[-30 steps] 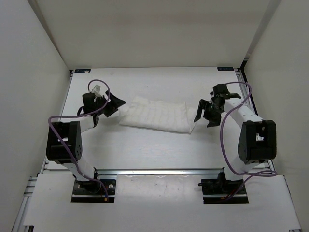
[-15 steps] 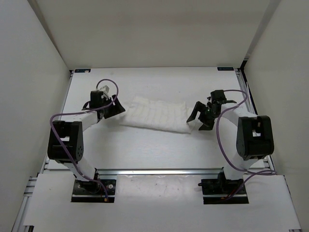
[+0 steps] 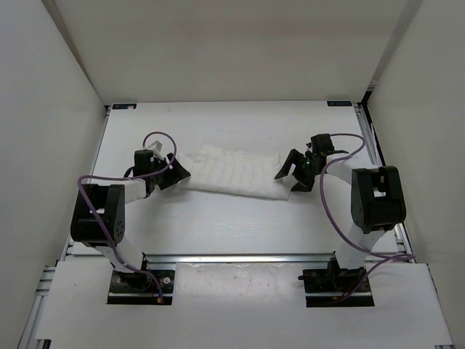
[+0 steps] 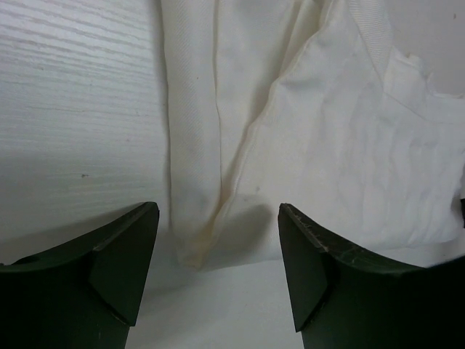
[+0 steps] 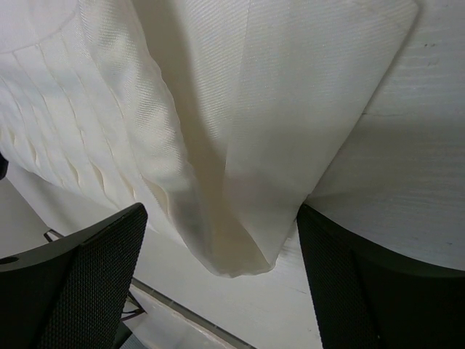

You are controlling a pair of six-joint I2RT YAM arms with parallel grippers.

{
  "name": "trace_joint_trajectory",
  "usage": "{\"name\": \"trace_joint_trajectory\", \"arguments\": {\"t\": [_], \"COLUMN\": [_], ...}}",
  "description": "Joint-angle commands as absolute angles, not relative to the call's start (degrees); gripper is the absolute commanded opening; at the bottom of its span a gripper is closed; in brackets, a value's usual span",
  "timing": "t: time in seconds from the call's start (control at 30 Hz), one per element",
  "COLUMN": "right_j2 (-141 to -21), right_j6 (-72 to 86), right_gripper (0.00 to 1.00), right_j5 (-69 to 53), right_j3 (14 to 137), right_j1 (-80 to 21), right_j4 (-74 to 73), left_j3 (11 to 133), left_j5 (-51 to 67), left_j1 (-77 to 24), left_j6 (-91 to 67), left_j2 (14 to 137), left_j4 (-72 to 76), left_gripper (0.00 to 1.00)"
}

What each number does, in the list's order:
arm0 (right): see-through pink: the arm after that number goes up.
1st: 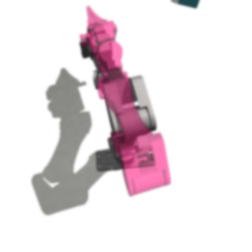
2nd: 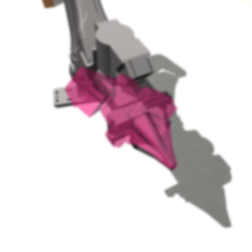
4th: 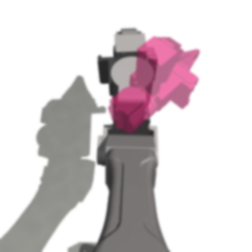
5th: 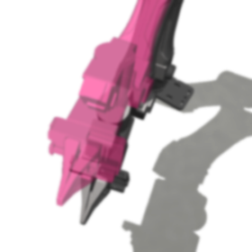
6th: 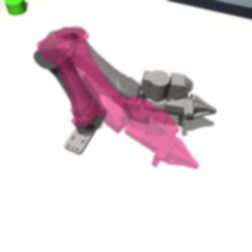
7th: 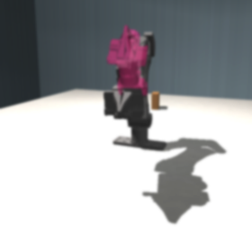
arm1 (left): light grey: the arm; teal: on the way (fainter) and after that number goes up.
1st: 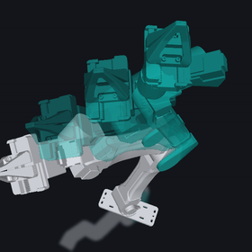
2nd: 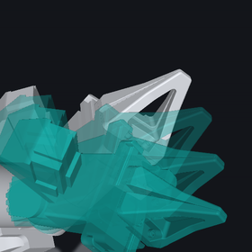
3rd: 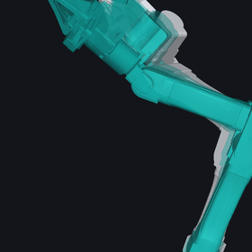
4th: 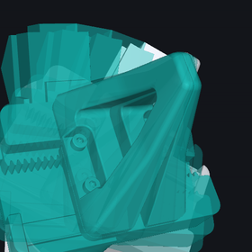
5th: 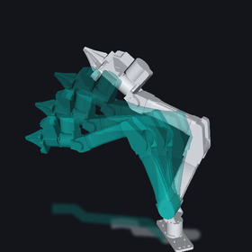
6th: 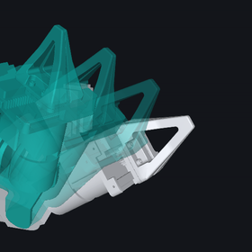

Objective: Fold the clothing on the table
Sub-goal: Fold the skirt

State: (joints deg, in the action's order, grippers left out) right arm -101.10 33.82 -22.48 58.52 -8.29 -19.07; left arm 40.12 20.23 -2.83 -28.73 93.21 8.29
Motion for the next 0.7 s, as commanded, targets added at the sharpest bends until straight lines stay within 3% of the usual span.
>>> {"name": "trace_joint_trajectory", "arguments": {"t": [0.0, 0.33, 0.53, 0.57, 0.63, 0.67], "right_j2": [-101.78, -99.23, -98.87, -98.35, -98.09, -98.17], "right_j6": [32.34, 31.11, 30.15, 29.97, 30.06, 30.41], "right_gripper": [0.88, 0.87, 0.86, 0.85, 0.84, 0.84], "right_j5": [-21.71, -22.06, -22.15, -22.06, -22.50, -22.59], "right_j3": [60.03, 57.49, 57.57, 57.39, 57.65, 57.74], "right_j1": [-7.65, -5.45, -5.54, -6.15, -5.72, -5.54], "right_j4": [-18.99, -19.77, -20.83, -21.00, -21.10, -21.44], "left_j3": [37.70, 42.54, 43.06, 43.50, 43.33, 43.33], "left_j5": [26.80, 21.45, 21.62, 21.88, 22.24, 21.54], "left_j1": [-1.76, -5.89, -7.82, -8.26, -8.61, -9.05], "left_j6": [-34.45, -31.73, -33.48, -34.10, -35.50, -36.03], "left_j2": [91.85, 98.34, 102.29, 102.83, 102.66, 102.40], "left_j4": [15.28, 13.97, 17.57, 18.01, 18.72, 19.33], "left_gripper": [0.78, 0.77, 0.72, 0.66, 0.16, 0.00]}}
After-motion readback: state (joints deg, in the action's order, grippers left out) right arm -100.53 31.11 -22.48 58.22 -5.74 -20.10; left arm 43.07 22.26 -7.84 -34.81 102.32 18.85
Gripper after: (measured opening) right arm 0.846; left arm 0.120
